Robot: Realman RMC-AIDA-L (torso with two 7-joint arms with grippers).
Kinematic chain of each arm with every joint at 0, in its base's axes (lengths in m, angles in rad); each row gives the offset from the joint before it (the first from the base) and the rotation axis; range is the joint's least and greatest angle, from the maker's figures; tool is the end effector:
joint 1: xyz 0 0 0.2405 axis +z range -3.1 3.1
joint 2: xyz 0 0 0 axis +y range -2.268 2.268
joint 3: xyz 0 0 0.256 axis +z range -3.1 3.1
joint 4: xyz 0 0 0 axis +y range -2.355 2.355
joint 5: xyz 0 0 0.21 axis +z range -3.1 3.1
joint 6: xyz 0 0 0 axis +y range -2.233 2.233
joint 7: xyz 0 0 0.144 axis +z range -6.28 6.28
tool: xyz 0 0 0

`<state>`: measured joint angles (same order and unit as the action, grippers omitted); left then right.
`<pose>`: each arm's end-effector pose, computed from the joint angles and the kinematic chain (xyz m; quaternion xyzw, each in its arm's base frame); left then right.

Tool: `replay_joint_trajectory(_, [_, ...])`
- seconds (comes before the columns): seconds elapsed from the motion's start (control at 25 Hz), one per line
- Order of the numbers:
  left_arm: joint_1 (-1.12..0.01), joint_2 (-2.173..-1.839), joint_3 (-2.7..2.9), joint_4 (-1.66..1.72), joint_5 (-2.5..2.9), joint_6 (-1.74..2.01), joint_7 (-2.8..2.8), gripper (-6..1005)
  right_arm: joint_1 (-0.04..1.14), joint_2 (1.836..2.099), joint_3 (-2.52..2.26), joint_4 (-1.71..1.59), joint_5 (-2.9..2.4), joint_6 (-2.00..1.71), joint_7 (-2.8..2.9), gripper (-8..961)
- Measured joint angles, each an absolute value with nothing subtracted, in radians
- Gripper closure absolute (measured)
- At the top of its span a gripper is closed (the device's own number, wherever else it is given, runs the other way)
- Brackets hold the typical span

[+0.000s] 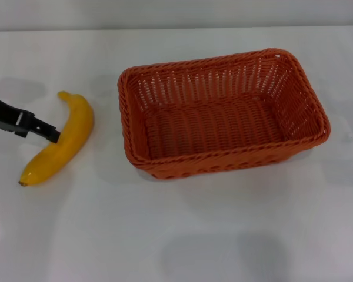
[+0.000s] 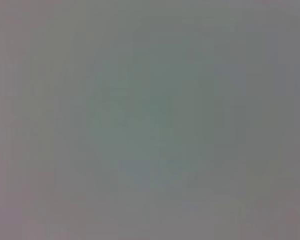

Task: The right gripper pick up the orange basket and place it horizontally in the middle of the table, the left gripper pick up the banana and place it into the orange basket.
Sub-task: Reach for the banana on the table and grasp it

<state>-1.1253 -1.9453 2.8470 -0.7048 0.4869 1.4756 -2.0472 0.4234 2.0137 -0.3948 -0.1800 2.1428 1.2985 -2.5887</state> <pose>-0.2788 0.4022 0.0795 -0.8208 -0.5270 0.1153 0.1878 0.3636 0.3319 0.0899 -0.6257 0.2279 0.3742 0.6454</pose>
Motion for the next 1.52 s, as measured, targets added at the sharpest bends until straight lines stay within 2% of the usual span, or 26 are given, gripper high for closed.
replay_joint_trajectory(0.8, [-1.143,-1.979,2.847,-0.574,0.530,1.354,-2.093,162,0.400,2.013,-0.395,-0.179,2.140,1.293,-2.588,111])
replay_joint_trajectory(1.0, [-1.148,-1.982,2.847,-0.543,0.541,1.333,-2.097,351,0.389,2.012,-0.397,-0.179,2.141,1.296,-2.587,111])
replay_joint_trajectory(1.44, [-1.148,-1.981,2.847,-0.569,0.558,1.357,-2.098,509,0.377,2.010,-0.390,-0.179,2.144,1.298,-2.580,111])
replay_joint_trajectory(1.52, [-1.137,-1.976,2.846,-0.621,0.535,1.371,-2.098,507,0.377,2.010,-0.390,-0.179,2.145,1.296,-2.580,111])
